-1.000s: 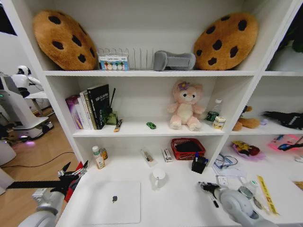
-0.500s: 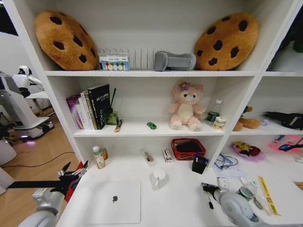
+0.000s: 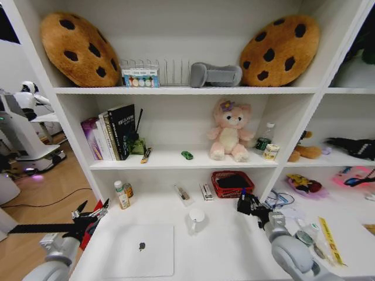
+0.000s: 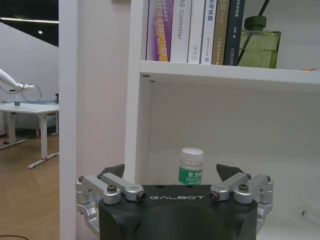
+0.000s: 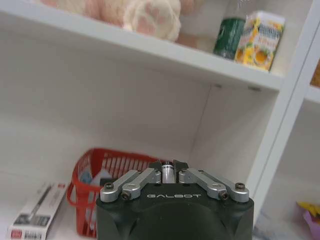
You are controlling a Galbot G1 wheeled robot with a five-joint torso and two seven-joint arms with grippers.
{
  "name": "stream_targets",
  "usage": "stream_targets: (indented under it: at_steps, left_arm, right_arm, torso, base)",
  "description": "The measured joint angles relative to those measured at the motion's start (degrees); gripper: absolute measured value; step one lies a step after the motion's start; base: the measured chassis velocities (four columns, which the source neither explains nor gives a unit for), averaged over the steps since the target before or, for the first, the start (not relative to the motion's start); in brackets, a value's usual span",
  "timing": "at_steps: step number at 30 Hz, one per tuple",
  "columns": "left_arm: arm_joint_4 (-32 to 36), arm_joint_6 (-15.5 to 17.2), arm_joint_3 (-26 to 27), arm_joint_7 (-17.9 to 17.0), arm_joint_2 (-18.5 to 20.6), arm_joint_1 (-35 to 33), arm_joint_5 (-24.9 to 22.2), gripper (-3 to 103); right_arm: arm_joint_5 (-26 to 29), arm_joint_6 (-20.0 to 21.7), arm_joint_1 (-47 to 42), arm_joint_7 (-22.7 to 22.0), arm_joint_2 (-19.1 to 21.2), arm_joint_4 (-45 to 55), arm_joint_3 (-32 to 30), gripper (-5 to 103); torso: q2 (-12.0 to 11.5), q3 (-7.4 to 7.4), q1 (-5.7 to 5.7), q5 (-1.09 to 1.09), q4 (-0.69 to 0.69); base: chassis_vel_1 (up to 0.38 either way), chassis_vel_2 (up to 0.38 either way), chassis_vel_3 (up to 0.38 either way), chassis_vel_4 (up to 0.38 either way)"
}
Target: Organize the objects on the table.
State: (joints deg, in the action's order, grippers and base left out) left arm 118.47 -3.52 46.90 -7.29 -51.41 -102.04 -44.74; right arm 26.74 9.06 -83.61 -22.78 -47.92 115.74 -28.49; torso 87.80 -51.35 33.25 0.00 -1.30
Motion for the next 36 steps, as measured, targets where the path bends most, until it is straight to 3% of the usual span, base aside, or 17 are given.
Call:
stream_targets:
  at_steps: [13,36]
  left_arm:
    - [0.0,0.0,0.0,0.0,0.0,0.0,0.0,100]
    - [0.0,0.0,0.0,0.0,0.0,0.0,0.0,100]
  right_arm:
    - [-8.2,-15.4,11.2,6.11,0.43,-12.87,4.89,10]
    - [-10.51,-19.1,15.42,7.57,-1.28,-22.31,8.96,10]
  torso:
    - [0.01,0.01,0.0,0.01,0.0]
    - [0.01,0.01,0.0,0.01,0.0]
  base:
    - [0.0,0.0,0.0,0.0]
    - [0.0,0.0,0.0,0.0]
